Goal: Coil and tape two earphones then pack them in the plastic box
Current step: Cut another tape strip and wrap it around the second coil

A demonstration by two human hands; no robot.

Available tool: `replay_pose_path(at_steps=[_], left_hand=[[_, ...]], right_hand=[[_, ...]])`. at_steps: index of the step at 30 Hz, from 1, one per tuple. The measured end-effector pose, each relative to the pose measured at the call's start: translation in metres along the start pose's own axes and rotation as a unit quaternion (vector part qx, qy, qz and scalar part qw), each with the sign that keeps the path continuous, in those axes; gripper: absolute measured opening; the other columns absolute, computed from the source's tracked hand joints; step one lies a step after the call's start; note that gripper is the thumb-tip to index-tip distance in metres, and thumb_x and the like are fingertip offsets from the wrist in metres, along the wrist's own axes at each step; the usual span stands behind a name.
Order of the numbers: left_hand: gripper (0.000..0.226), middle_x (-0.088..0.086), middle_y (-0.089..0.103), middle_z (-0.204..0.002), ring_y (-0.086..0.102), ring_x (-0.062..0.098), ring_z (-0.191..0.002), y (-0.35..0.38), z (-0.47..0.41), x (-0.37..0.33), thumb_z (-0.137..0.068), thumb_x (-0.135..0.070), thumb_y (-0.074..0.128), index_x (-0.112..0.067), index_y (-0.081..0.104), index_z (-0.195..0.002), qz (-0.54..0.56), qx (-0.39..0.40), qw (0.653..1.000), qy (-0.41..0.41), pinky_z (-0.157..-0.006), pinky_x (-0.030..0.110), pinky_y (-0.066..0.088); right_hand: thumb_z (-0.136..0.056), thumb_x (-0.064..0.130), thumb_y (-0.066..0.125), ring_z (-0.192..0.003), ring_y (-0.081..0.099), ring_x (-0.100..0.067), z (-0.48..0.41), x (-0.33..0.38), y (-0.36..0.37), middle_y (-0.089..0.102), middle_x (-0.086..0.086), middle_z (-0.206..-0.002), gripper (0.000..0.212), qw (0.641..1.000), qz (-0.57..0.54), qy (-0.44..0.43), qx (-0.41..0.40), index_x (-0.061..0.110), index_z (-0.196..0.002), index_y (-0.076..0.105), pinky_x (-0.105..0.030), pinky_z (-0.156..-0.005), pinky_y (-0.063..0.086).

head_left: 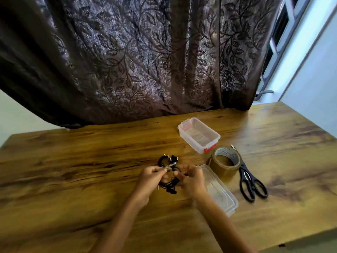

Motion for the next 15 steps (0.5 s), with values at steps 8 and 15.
replay_pose_path(at_steps=[8,15], left_hand=[[0.004,0.003,0.064,-0.088,0.062,0.019,-0.087,0.0,-0.015,0.033,-0.086,-0.017,0.062,-0.016,0.058,-0.086,-0.017,-0.022,1.0,-0.005,-0.08,0.037,0.051],[0.004,-0.001,0.065,-0.082,0.056,0.007,-0.072,-0.001,-0.023,0.034,-0.085,-0.014,0.063,-0.014,0.067,-0.086,-0.082,-0.072,0.994,0.028,-0.058,0.017,0.042]], right_hand=[[-0.08,0.012,0.069,-0.077,0.065,-0.017,-0.004,-0.013,-0.012,0.067,-0.005,-0.082,0.011,0.984,0.155,-0.022,-0.089,0.013,-0.078,0.058,-0.021,-0.056,0.051],[-0.089,0.01,0.058,-0.078,0.062,-0.009,-0.003,-0.012,-0.005,0.068,-0.002,-0.088,0.01,0.944,0.304,-0.098,-0.08,0.01,-0.093,0.067,-0.024,-0.072,0.054]])
Point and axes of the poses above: each hand's wrist, its own z-axis away from the middle knuckle, its own y-axis out of the palm, x = y × z, the point moved 7 cm from there along -z, towards the middle knuckle
